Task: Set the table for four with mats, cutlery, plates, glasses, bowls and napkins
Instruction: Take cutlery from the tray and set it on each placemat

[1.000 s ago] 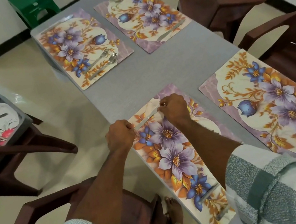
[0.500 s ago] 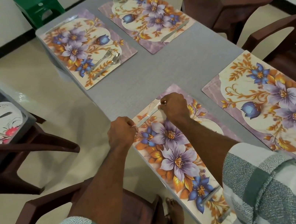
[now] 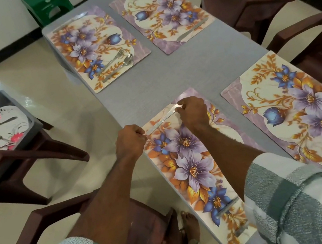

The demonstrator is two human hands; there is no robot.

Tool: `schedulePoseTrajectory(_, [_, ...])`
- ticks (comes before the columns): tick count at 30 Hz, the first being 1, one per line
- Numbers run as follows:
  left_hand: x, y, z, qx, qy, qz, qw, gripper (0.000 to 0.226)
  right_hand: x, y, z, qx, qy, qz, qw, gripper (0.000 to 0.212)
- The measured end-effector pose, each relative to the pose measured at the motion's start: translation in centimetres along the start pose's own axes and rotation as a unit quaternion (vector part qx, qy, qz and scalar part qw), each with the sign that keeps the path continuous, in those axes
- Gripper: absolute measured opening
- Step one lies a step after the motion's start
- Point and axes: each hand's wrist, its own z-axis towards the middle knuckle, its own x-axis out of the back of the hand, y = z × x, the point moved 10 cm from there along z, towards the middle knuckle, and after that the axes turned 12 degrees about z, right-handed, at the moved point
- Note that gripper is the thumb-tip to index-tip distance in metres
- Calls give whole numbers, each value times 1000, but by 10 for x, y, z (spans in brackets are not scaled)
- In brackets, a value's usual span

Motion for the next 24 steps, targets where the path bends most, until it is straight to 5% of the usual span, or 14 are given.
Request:
schedulePoseTrajectory(13, [49, 11, -69, -64, 36, 6, 997, 11, 30, -59, -82, 126, -48, -45, 990, 17])
schedulePoseTrajectory(24, [176, -178, -259, 44, 142, -2, 989, 10, -46, -196, -282, 236, -114, -70, 962, 13])
